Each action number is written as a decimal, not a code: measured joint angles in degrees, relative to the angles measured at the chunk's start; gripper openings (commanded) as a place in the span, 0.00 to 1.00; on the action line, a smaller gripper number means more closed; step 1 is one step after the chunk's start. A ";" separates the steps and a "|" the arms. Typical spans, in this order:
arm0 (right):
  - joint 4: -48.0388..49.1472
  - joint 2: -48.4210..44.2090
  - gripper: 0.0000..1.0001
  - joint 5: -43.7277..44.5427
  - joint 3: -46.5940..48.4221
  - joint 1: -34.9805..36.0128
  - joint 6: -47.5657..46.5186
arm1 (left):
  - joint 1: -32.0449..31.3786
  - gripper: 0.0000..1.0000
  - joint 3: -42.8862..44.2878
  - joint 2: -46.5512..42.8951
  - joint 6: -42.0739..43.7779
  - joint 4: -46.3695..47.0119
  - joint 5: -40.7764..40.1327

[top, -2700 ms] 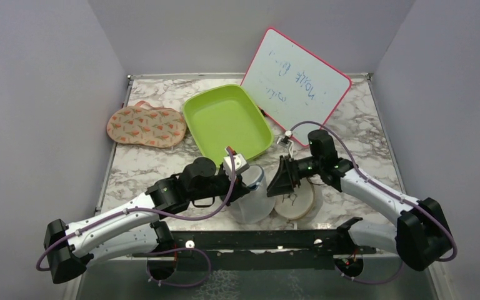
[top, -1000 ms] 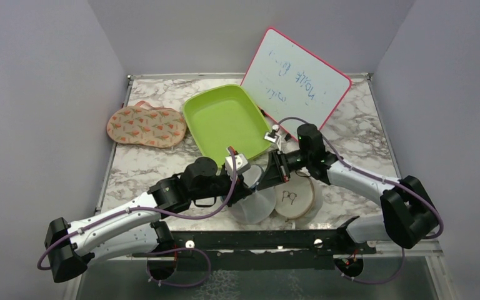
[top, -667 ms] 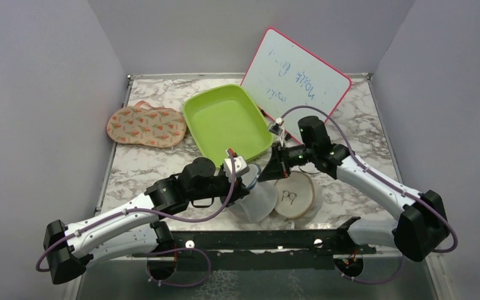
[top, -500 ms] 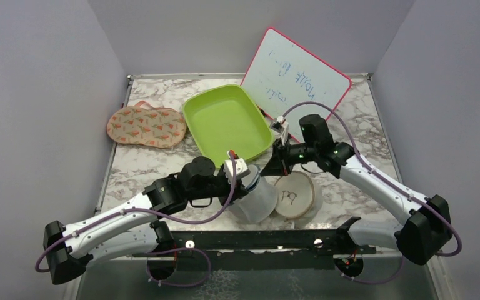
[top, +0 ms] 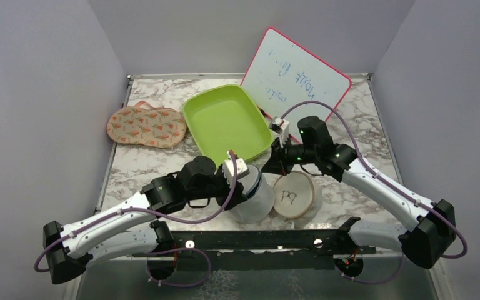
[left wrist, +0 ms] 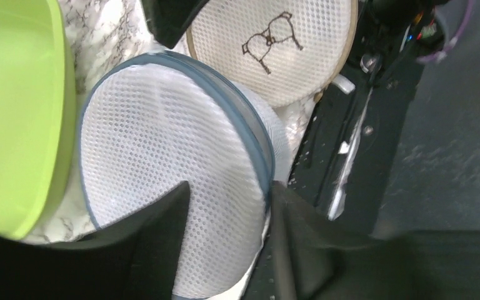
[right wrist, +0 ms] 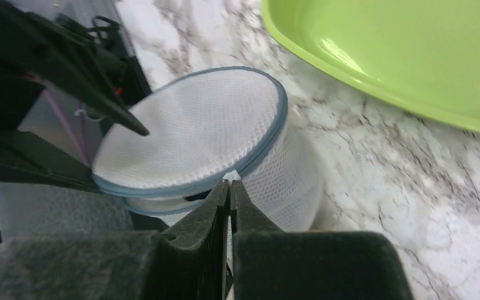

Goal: Unzip the laundry bag and remove the bra

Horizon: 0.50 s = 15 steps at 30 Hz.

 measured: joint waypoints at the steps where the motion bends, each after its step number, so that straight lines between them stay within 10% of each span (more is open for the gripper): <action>1: 0.57 -0.70 0.01 -1.42 -0.02 -0.02 0.04 | 0.00 0.58 0.42 0.04 -0.94 -0.24 -0.44; 15: 3.82 -2.43 0.01 -13.16 -0.04 -0.04 2.25 | -0.48 0.56 10.86 12.39 -13.84 -2.08 -3.34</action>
